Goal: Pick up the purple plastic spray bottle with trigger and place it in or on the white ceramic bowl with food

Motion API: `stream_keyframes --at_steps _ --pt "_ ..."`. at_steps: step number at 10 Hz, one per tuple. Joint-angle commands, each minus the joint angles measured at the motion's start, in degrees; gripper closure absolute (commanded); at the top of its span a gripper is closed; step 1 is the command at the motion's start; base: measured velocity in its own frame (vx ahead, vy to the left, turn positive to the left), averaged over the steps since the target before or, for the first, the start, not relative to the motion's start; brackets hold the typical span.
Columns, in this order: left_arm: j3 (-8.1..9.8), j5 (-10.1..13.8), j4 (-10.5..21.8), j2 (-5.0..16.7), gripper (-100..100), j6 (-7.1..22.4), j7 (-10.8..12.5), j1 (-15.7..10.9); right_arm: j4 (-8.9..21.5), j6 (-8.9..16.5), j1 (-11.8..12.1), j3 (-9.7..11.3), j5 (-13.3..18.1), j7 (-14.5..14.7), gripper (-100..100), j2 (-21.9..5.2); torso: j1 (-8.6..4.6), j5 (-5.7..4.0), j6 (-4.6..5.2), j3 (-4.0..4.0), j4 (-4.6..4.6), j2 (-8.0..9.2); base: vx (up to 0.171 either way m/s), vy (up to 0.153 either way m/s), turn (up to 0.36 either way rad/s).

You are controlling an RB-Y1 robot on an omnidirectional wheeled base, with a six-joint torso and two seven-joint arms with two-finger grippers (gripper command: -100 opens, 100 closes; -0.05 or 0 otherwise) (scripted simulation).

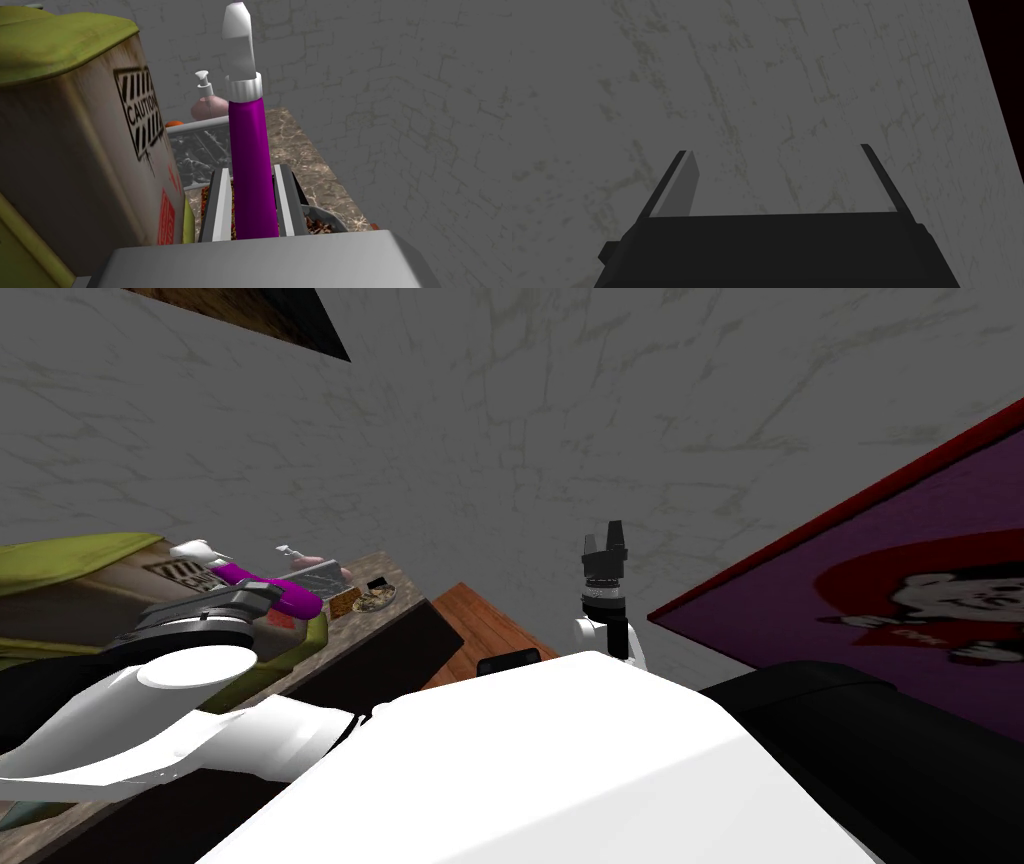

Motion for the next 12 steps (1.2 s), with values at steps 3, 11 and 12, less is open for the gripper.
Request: stream_keyframes --at_steps 3,11,12 --pt "0.06 -4.6 -2.6 -0.4 100 2.7 2.9 0.9 0.0 0.0 0.0 0.0 0.0 0.0 0 0.0 0.07 0.03 -0.01 -0.10 -0.05 -0.15 0.183 0.057 -0.006" --pt "-0.90 -10.1 -3.9 -10.1 100 4.8 5.0 3.1 0.0 0.0 0.0 0.0 0.0 0.0 0 0.0 0.10 0.10 -0.02 -0.10 -0.06 -0.12 0.189 0.055 0.039" --pt "-0.98 -10.4 -3.9 -11.8 100 4.8 5.1 3.2 0.0 0.0 0.0 0.0 0.0 0.0 0 0.0 0.07 0.09 -0.05 -0.01 -0.01 0.02 0.080 0.036 0.038"
